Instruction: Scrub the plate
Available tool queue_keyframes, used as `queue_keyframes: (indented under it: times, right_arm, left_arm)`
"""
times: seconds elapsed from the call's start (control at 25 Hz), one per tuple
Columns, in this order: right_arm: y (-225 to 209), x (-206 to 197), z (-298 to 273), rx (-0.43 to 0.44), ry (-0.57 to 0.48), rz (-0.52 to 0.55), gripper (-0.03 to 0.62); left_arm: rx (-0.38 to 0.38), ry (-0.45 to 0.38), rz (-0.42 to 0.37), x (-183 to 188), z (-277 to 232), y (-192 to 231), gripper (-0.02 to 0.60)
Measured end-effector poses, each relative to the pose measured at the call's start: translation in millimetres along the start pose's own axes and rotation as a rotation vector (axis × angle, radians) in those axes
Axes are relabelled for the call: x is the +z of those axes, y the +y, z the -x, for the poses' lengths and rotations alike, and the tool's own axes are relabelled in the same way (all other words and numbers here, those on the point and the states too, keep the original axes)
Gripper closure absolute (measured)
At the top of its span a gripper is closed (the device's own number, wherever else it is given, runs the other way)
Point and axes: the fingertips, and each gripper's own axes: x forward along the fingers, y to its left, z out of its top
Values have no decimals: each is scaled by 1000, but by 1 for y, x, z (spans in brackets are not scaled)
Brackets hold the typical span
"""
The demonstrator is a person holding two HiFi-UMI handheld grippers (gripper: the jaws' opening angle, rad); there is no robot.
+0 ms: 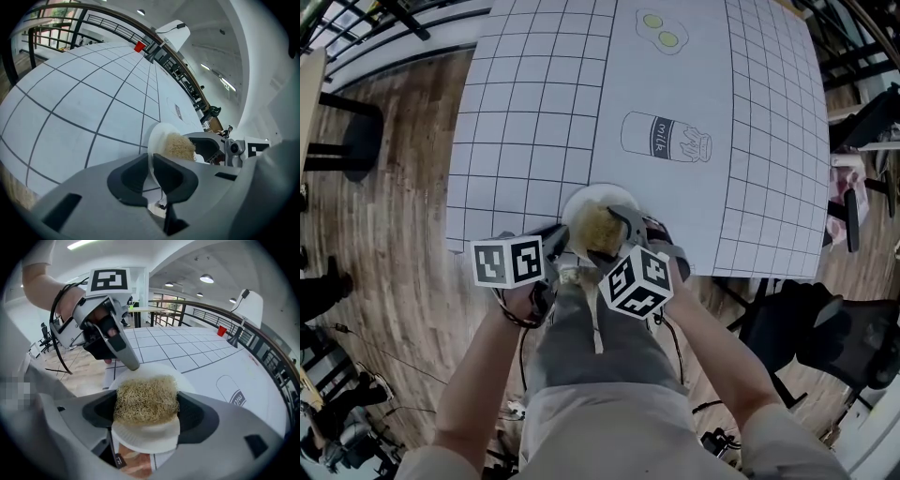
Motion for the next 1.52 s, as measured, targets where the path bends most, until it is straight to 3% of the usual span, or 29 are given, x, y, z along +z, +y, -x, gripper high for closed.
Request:
queue_keyframes:
  times: [0.4, 0.76, 0.96, 1.2, 1.36, 1.52]
  right_arm:
    - [-30, -36, 27, -69, 30, -92, 218]
    - [-38, -45, 30, -88, 49, -180, 218]
    - [-41, -36, 41, -156, 65, -116, 218]
    - [3, 12, 38, -48, -20, -18, 220]
    - [36, 21, 15, 21, 6, 22, 218]
    - [50, 16, -3, 24, 43, 47, 218]
  left_arm:
    - [-8, 17, -21, 0, 0, 1, 535]
    - [-6, 18, -17, 0, -2, 1, 536]
    - [-22, -3, 21, 0, 1, -1, 538]
    - [-24, -8, 35, -1, 4, 1, 540]
    - [-23, -9, 35, 0, 3, 1, 540]
    - [-12, -15, 37, 0, 3, 1, 541]
